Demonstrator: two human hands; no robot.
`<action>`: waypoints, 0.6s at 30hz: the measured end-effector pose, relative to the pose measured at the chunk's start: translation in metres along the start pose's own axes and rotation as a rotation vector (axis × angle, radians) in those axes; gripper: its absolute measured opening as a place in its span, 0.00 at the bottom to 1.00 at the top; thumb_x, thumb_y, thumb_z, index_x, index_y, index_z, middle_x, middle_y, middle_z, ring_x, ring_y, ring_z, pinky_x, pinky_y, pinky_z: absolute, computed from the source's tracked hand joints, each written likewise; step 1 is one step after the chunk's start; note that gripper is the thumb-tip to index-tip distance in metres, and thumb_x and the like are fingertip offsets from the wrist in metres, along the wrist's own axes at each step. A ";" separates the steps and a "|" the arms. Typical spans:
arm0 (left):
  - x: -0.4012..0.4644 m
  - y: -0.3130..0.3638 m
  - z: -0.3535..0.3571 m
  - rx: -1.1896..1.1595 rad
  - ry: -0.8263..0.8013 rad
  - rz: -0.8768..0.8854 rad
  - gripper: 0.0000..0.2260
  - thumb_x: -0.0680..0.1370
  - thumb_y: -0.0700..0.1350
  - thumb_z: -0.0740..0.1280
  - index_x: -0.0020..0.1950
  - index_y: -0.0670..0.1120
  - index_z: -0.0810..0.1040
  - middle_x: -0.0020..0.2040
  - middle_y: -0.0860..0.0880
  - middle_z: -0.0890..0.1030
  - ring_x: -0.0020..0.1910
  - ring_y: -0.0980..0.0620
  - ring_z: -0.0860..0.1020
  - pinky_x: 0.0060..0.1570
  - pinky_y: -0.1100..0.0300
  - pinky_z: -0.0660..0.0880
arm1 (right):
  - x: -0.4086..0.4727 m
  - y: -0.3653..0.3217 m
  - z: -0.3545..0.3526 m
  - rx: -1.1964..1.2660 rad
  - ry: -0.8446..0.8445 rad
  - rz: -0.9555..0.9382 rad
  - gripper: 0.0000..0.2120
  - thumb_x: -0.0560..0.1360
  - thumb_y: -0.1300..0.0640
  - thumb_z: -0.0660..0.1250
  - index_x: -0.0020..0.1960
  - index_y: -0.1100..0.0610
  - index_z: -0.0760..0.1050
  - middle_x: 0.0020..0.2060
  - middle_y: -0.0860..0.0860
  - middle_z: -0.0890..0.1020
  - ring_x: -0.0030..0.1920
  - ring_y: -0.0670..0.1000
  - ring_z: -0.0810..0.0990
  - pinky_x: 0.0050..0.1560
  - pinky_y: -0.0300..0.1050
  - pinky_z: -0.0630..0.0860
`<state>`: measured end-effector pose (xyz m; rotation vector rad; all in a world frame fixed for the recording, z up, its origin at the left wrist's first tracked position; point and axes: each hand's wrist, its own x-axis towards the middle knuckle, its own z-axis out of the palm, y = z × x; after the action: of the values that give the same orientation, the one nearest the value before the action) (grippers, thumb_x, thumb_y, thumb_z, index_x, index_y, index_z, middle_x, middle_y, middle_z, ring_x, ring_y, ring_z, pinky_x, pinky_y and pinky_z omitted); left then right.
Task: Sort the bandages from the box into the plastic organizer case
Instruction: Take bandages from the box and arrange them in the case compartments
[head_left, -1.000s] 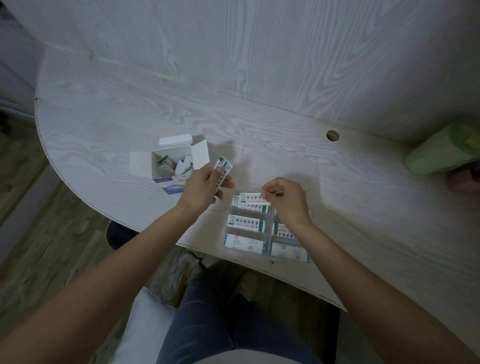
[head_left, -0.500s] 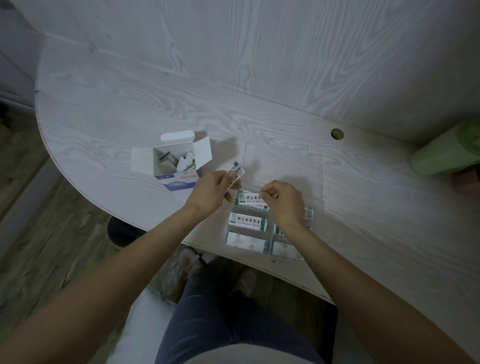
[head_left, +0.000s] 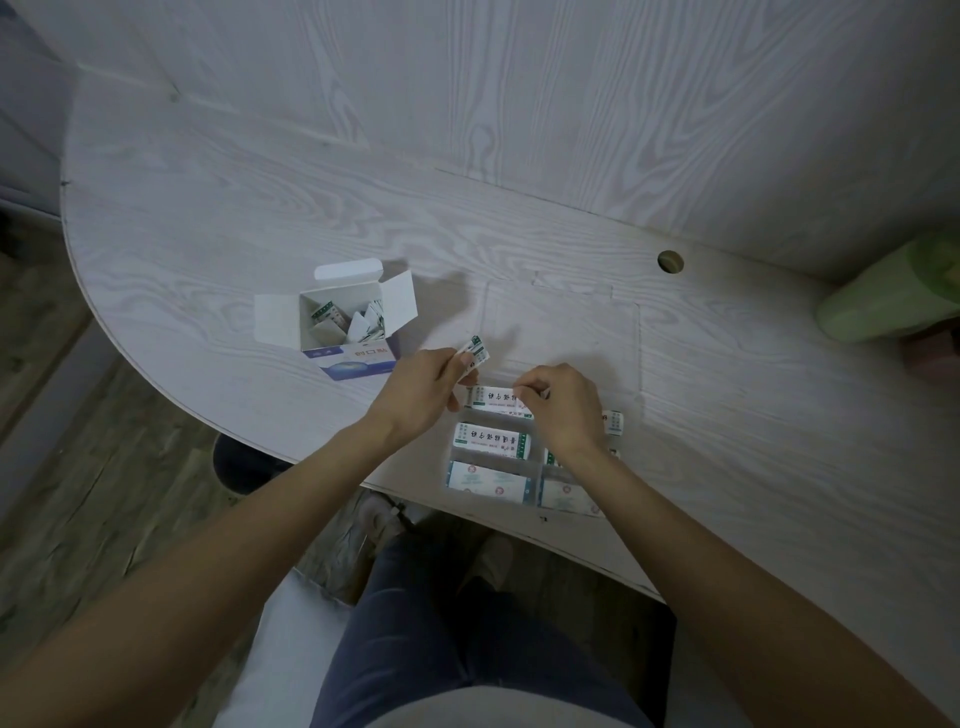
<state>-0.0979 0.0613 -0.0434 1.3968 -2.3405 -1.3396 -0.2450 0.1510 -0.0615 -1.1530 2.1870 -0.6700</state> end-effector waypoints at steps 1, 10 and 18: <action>0.000 0.000 0.000 0.000 -0.001 0.000 0.18 0.83 0.49 0.53 0.52 0.41 0.79 0.49 0.51 0.81 0.32 0.58 0.78 0.32 0.66 0.67 | 0.000 0.000 -0.001 -0.001 -0.004 -0.001 0.06 0.76 0.59 0.68 0.50 0.57 0.83 0.45 0.50 0.84 0.40 0.43 0.75 0.42 0.35 0.70; 0.005 0.002 0.000 0.053 -0.013 0.016 0.18 0.84 0.49 0.52 0.53 0.41 0.78 0.53 0.49 0.82 0.33 0.55 0.78 0.34 0.68 0.67 | 0.004 0.005 0.009 -0.010 0.008 0.023 0.04 0.75 0.59 0.69 0.45 0.54 0.83 0.45 0.53 0.81 0.48 0.50 0.78 0.44 0.41 0.74; 0.005 0.001 -0.001 0.082 -0.066 0.007 0.18 0.83 0.50 0.53 0.52 0.42 0.78 0.53 0.49 0.82 0.33 0.56 0.78 0.40 0.62 0.67 | 0.004 0.001 0.010 -0.010 0.025 0.035 0.04 0.76 0.58 0.68 0.46 0.55 0.82 0.46 0.53 0.80 0.49 0.51 0.77 0.46 0.42 0.74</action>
<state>-0.1004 0.0570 -0.0437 1.3848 -2.4670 -1.3208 -0.2408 0.1471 -0.0703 -1.1144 2.2288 -0.6622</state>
